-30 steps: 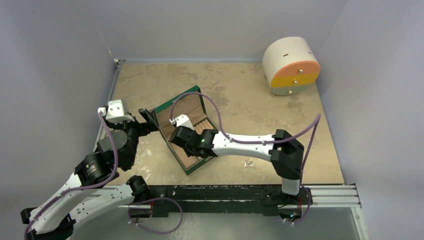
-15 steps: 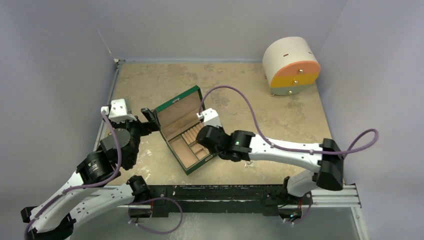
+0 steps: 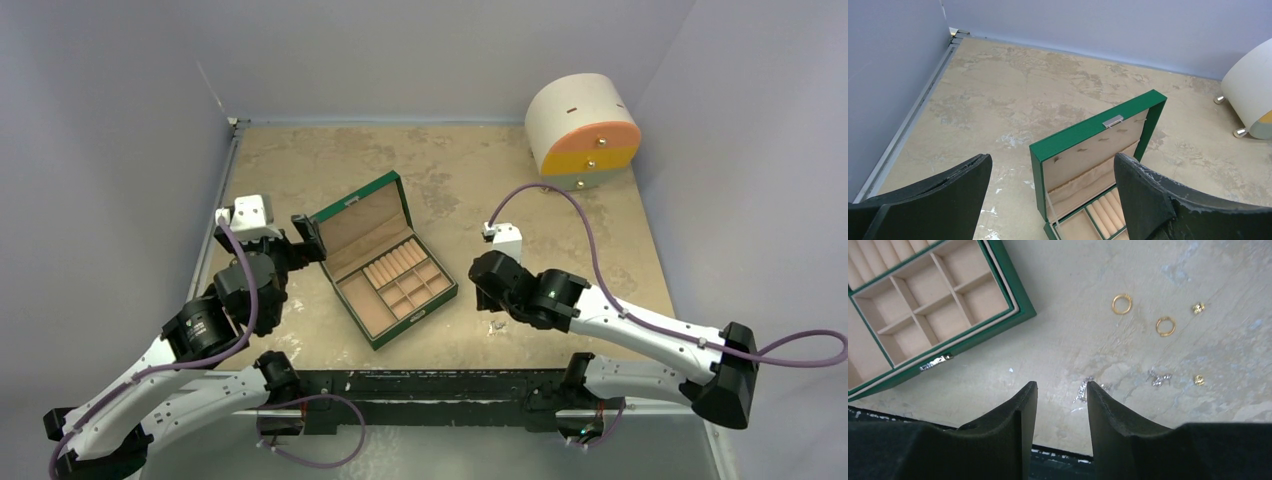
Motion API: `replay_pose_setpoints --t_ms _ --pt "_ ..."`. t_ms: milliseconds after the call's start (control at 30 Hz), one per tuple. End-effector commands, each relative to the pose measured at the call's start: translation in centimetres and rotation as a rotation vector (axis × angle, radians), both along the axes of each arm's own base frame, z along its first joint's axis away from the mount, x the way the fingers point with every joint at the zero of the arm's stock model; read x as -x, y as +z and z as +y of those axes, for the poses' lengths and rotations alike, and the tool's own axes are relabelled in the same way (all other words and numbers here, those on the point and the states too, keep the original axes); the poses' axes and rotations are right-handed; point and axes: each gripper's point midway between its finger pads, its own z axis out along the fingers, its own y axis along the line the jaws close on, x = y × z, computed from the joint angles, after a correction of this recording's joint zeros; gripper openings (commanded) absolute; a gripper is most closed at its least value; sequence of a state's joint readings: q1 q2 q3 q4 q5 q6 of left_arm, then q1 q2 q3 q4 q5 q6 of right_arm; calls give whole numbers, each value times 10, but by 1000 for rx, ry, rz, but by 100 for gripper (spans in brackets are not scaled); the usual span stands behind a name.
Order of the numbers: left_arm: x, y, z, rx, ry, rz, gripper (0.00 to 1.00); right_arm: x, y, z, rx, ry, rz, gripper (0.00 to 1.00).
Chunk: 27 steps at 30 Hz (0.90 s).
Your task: Organize the mixed jewelry
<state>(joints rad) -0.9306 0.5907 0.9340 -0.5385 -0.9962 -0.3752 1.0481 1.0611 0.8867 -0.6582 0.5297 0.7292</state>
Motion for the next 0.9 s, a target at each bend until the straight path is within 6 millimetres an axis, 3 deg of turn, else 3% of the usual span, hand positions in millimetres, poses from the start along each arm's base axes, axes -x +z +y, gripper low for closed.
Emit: replay_pose_setpoints --t_ms 0,300,867 --pt "0 5 3 29 14 -21 92 12 -20 -2 -27 -62 95 45" --pt "-1 6 -2 33 -7 -22 92 26 -59 -22 -28 -241 204 45" --pt "-3 3 -3 19 -2 -10 92 23 -107 -17 -76 -387 294 41"
